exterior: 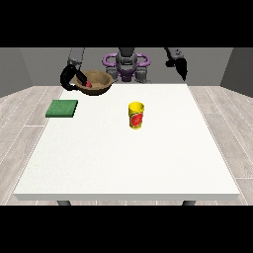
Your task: Pick the cup and pour the ball into the bowl, then pick the bowl and place it on the pad
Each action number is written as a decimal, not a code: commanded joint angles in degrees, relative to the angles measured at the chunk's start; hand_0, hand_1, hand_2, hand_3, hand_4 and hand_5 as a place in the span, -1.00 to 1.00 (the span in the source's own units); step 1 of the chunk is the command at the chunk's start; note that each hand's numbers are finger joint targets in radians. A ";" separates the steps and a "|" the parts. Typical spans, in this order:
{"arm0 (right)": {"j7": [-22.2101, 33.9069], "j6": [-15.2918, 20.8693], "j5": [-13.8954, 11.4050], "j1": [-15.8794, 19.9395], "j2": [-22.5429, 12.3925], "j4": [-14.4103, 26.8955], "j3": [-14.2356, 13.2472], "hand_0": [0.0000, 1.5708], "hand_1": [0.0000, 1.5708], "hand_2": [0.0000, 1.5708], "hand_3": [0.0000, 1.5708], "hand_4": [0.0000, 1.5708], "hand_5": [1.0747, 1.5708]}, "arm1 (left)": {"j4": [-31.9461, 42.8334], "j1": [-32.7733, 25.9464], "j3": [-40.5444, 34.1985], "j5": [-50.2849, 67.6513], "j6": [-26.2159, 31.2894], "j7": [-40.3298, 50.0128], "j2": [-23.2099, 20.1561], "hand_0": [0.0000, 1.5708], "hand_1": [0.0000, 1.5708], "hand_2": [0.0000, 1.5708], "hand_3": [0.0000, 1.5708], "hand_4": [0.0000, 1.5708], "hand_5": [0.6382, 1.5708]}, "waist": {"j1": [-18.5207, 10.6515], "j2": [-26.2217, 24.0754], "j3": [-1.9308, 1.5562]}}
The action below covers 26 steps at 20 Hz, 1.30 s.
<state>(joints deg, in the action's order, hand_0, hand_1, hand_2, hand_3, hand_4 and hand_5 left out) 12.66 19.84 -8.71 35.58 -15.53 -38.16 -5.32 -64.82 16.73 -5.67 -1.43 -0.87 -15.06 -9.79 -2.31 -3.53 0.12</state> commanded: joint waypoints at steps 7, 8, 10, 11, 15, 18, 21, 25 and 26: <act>1.01 -5.41 2.57 -1.80 -5.53 -6.45 -3.92 1.00 1.00 1.00 -0.07 -0.01 1.00 | 1.15 -1.02 -1.52 0.18 -0.34 -5.33 0.51 -1.00 -1.00 -1.00 -1.00 0.40 0.74 | 0.55 4.95 -0.11; -1.85 -10.81 4.09 -3.49 -11.00 -4.37 -5.74 1.00 1.00 1.00 -0.14 0.00 1.00 | -0.39 0.84 -3.64 2.11 1.43 -1.96 -2.61 -1.00 -1.00 -1.00 -1.00 0.47 0.77 | 1.12 5.36 -0.13; -4.93 -11.12 4.58 -2.78 -15.06 -2.35 -8.31 1.00 1.00 1.00 -0.72 0.12 1.00 | -3.89 4.54 -5.48 5.66 5.99 1.60 -6.26 -1.00 -1.00 -1.00 -1.00 0.60 0.85 | -2.16 7.49 -0.17; -7.87 -12.41 5.05 -5.05 -16.01 -2.24 -8.95 1.00 1.00 1.00 -1.00 0.13 1.00 | -3.26 2.52 -6.58 5.76 5.61 -1.74 -6.54 -1.00 -1.00 -1.00 -1.00 0.64 0.87 | -1.45 8.60 -0.16; -11.71 -11.13 6.67 -7.99 -15.76 -1.82 -11.34 1.00 1.00 1.00 -1.00 0.10 1.00 | 0.09 2.99 -17.52 14.28 15.57 -3.45 -19.61 -1.00 -1.00 -1.00 -1.00 0.67 0.99 | -3.37 11.09 -0.13; -15.76 -10.08 7.60 -7.45 -15.69 -2.63 -12.94 1.00 1.00 1.00 -1.00 0.04 0.99 | 4.49 3.28 -21.57 16.92 19.64 -7.75 -23.54 -1.00 -1.00 -1.00 -1.00 0.63 1.00 | -2.64 15.00 -0.10; -14.06 -9.16 7.67 -6.24 -13.83 -2.90 -12.50 1.00 1.00 1.00 -1.00 0.01 0.98 | 8.56 3.24 -23.26 18.30 22.68 -7.55 -26.18 -1.00 -1.00 -1.00 -1.00 0.59 1.00 | -2.69 14.18 -0.10; -16.27 -10.40 8.86 -3.76 -16.53 -0.73 -14.71 1.00 1.00 1.00 -1.00 -0.05 0.98 | 10.85 4.61 -24.49 18.60 23.60 -9.87 -28.25 -1.00 -1.00 -1.00 -1.00 0.52 0.97 | -2.57 17.37 -0.12; -13.29 -10.67 8.48 -2.97 -18.23 -0.49 -14.63 1.00 1.00 1.00 -1.00 -0.13 0.98 | 11.41 4.94 -24.12 18.35 23.79 -9.59 -28.48 -1.00 -1.00 -1.00 -1.00 0.51 0.97 | -2.14 16.67 -0.12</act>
<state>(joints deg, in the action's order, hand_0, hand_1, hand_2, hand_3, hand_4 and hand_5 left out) -1.26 9.36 -0.68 31.03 -31.88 -39.89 -18.76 -55.66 21.02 -28.83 16.47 21.51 -23.25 -36.47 -4.82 12.11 0.00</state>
